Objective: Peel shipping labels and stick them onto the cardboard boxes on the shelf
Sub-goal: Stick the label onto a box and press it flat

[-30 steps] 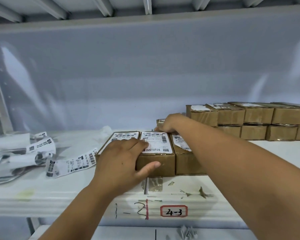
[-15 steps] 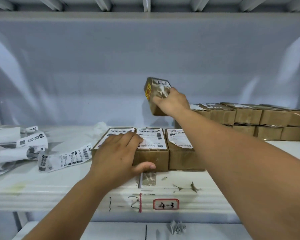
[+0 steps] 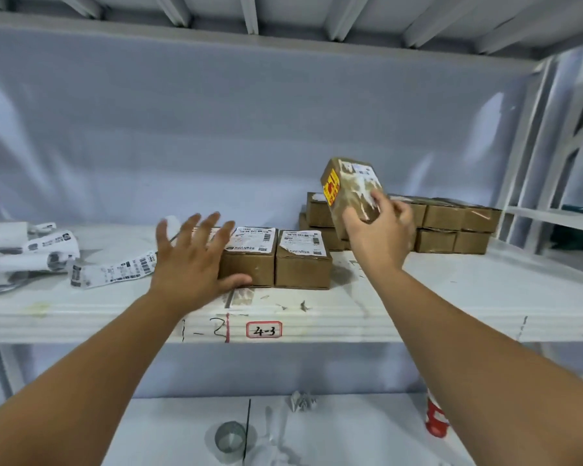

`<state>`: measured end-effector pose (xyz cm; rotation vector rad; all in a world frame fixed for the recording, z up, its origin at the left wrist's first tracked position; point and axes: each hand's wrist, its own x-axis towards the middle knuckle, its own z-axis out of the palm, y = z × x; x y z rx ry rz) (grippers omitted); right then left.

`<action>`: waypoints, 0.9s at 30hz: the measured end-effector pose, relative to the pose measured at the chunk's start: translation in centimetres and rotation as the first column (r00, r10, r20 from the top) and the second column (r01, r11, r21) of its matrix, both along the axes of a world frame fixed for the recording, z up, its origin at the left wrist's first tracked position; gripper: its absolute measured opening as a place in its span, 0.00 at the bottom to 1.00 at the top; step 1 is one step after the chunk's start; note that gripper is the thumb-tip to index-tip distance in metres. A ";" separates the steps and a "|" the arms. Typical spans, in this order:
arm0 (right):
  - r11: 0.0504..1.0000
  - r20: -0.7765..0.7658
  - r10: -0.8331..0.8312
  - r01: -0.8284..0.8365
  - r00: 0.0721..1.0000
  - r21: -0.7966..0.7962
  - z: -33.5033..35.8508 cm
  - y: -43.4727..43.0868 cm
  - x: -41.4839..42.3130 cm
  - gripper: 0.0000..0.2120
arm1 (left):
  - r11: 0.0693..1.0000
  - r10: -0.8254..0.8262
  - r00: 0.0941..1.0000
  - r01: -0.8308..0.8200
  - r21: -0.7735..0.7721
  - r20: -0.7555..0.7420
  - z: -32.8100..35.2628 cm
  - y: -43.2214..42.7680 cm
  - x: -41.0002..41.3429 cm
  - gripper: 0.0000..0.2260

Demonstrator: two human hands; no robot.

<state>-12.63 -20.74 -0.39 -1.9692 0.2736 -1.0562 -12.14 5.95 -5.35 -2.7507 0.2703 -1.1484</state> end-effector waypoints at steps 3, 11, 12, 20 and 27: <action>1.000 -0.081 -0.021 0.021 0.997 0.001 -1.8 -0.6 -1.1 0.26 | 0.946 0.096 0.986 -0.134 -0.297 -0.137 -0.2 0.1 -0.8 0.42; 0.998 -0.311 -0.019 -0.002 0.950 -0.067 -3.9 -0.5 -1.3 0.26 | 0.876 -0.141 0.986 0.085 -0.474 -0.084 -0.9 0.5 -0.8 0.26; 0.997 -0.334 0.003 -0.027 0.942 -0.067 -4.0 -0.5 -1.1 0.25 | 0.875 -0.153 0.985 0.098 -0.473 -0.079 -1.0 0.6 -0.7 0.25; 0.989 -0.357 0.044 -0.090 0.933 -0.114 -4.4 -0.6 -0.8 0.24 | 0.875 -0.176 0.980 0.116 -0.470 -0.087 -1.1 0.9 -0.3 0.25; 0.990 -0.317 0.037 -0.077 0.948 -0.117 -4.5 -0.6 -1.0 0.27 | 0.870 -0.182 0.978 0.111 -0.481 -0.104 -1.0 0.8 -0.5 0.25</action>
